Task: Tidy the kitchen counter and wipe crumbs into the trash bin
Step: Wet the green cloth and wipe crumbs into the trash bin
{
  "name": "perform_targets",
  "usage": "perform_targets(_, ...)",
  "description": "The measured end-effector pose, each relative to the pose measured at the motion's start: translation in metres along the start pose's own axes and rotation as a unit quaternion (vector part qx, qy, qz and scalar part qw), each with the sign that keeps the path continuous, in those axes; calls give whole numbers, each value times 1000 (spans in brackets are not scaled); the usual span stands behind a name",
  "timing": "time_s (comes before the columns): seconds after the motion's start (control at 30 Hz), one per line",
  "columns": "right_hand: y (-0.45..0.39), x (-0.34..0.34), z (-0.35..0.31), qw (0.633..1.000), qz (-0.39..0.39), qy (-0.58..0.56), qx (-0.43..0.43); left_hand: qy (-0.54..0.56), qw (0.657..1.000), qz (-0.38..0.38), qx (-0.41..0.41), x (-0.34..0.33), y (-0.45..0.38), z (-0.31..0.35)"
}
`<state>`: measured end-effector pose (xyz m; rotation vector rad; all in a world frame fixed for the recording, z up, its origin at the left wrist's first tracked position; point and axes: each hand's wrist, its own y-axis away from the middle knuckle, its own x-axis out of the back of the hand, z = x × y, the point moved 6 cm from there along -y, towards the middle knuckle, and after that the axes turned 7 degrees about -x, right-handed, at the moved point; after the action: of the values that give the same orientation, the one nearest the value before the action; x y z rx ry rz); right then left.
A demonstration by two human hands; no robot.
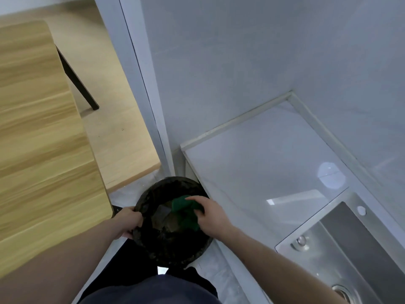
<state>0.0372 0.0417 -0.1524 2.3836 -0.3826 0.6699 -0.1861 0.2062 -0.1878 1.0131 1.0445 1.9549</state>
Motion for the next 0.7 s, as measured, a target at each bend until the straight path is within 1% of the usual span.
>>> perform_targets(0.1,11,41,5,996,74,-46,5,6,1000,-1,0,-1,-2,-4)
perform_targets(0.23,13,133,26,966,223,-127,-18,-6,1000,4,3,-1,-4,-4)
perform_targets(0.33,8,200,54,939,317,-124,-51,-15,1000,5,3,-1,-6,-3)
perform_targets(0.43,0,256,83,914,387,-94,-82,-19,1000,0,7,1,-9,-2)
perform_targets(0.5,-7,282,103,899,418,-61,-115,-16,1000,-3,13,1,-13,-3)
perform_targets(0.57,-17,299,122,891,429,-30,-145,-9,1000,-5,23,2,-18,-5)
perform_targets(0.7,-47,305,156,892,399,-24,-211,-12,999,-10,34,4,-26,-8)
